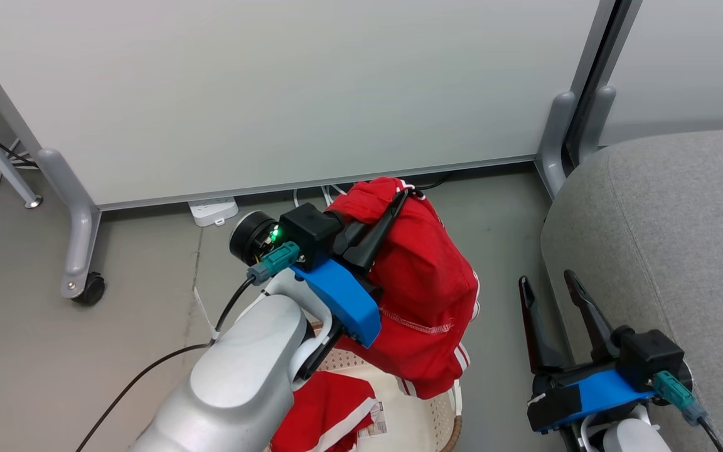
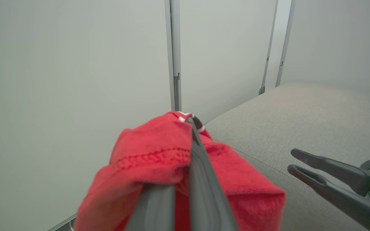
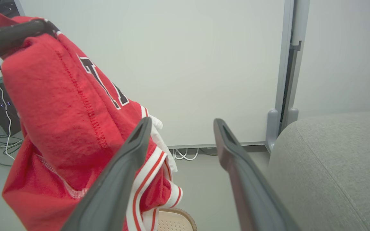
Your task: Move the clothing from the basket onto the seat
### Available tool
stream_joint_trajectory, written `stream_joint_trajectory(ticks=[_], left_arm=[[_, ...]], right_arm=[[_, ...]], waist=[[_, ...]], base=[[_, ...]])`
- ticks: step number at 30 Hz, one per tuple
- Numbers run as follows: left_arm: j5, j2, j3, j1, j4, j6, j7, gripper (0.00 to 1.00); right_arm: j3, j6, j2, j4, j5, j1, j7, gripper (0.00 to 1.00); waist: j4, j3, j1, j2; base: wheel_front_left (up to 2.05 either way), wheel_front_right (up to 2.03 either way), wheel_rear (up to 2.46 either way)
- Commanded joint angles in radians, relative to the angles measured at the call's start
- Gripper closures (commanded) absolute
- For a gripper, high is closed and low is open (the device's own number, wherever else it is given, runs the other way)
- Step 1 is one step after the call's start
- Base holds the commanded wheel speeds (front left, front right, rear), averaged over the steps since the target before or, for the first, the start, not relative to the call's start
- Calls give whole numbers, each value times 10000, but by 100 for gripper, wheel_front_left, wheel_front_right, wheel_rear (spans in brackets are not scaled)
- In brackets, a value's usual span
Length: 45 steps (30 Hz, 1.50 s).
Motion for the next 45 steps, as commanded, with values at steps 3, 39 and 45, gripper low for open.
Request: stream_joint_trajectory(ticks=[3,39,45], left_arm=[[-55,62,-6,62,-45,12,10,100],[-211,96,-314,-475,-242,223,-45,100],[-256,61,-411,-629,-253,253,-89,100]], right_arm=[[159,-3,38,-118,1,179,-3,0],[2828,-3,-1,754,-330,-2445,-1,0],[2934,-3,65,1774,-533,-3117,-3,0]], waist=[[26,-83,2,0],[289,502,2,0],[363,643,2,0]], base=[[0,0,0],[0,0,0],[0,0,0]])
